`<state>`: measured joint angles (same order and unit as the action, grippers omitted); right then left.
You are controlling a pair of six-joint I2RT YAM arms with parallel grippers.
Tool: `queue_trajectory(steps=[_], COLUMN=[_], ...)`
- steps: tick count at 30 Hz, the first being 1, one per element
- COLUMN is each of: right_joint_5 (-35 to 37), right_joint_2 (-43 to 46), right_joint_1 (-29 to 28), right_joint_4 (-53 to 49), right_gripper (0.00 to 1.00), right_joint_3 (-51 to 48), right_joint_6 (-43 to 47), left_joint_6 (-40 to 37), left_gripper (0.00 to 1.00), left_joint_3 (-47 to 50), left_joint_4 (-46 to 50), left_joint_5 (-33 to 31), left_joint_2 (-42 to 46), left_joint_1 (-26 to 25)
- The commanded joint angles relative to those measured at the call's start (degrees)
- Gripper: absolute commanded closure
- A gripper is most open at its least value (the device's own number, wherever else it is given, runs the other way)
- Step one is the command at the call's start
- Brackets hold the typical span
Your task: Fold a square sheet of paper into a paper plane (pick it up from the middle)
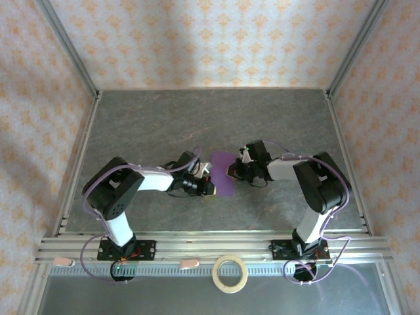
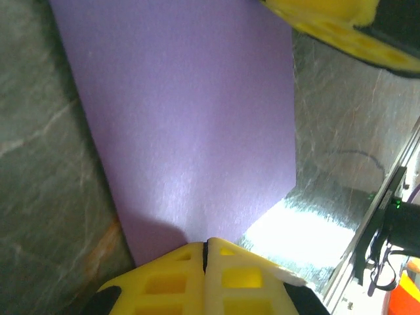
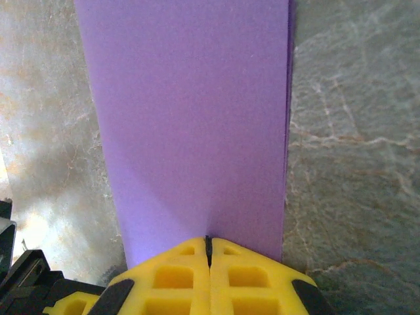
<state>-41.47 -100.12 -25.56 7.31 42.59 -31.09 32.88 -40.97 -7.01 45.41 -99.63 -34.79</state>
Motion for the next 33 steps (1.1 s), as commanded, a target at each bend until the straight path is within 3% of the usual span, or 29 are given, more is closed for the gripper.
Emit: queue_trajectory(steps=[1, 12, 19, 24, 33], right_joint_5=[6.9, 6.5, 6.4, 6.3, 6.4], right_joint_2=[-2.6, -2.4, -2.6, -2.7, -2.6], right_joint_1=[0.3, 0.4, 0.4, 0.4, 0.4], right_joint_4=[-8.3, -8.2, -8.0, -8.1, -8.1], right_gripper=[1.00, 1.00, 1.00, 1.00, 1.00], right_joint_3=[-2.9, -2.8, -2.7, -2.7, -2.8], right_joint_6=[0.2, 0.3, 0.4, 0.5, 0.4], left_joint_6=[-3.6, 0.3, 4.0, 2.1, -9.4], left_gripper=[0.98, 0.97, 0.98, 0.97, 0.97], left_joint_3=[4.0, 1.6, -6.5, -8.5, -2.2], left_joint_4=[5.5, 4.1, -0.4, -0.3, 12.3], left_joint_5=[-2.0, -2.5, -1.4, 1.9, -4.5], left_joint_2=[1.4, 12.0, 2.3, -4.5, -1.9], left_joint_1=[0.2, 1.0, 2.3, 2.3, 2.3])
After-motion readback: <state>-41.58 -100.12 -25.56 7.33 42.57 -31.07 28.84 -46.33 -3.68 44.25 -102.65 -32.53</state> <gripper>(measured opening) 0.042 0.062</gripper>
